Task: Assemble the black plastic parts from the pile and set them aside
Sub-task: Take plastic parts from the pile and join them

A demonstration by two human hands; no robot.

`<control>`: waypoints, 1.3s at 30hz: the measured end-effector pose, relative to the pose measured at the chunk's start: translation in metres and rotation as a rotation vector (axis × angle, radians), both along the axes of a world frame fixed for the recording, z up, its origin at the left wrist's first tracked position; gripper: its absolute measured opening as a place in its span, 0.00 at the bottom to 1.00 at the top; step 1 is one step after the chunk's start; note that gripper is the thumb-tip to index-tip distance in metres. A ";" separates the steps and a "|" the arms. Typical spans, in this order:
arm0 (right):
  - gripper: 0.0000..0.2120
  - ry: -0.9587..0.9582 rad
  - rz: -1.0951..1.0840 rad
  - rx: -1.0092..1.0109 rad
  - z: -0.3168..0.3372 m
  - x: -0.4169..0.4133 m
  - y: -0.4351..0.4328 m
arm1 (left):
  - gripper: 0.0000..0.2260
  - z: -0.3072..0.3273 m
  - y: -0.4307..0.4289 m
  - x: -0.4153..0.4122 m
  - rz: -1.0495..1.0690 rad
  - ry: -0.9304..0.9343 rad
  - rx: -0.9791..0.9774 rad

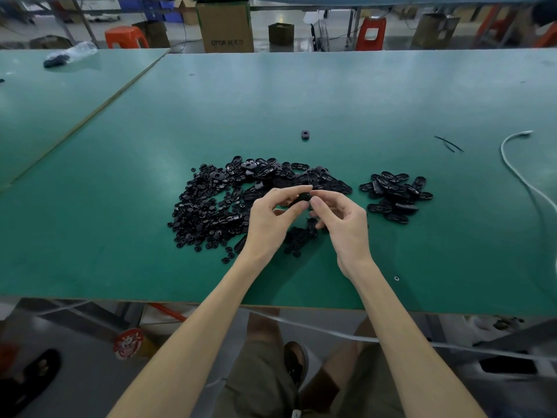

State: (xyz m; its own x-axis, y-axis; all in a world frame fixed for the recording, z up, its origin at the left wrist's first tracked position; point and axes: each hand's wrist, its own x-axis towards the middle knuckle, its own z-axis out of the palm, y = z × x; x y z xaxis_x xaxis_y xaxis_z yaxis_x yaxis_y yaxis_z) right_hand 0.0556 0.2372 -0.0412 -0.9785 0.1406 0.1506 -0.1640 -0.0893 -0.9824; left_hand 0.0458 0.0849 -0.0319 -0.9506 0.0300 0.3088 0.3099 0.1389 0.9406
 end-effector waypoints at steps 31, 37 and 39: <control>0.02 -0.050 -0.045 -0.027 0.001 -0.001 0.001 | 0.10 0.001 0.000 -0.001 -0.106 -0.059 0.105; 0.03 -0.049 -0.032 0.022 0.000 0.000 0.001 | 0.10 -0.001 0.001 -0.001 -0.084 -0.058 0.080; 0.04 -0.050 -0.031 0.045 0.000 0.000 0.001 | 0.11 -0.001 0.002 -0.001 -0.065 -0.052 0.059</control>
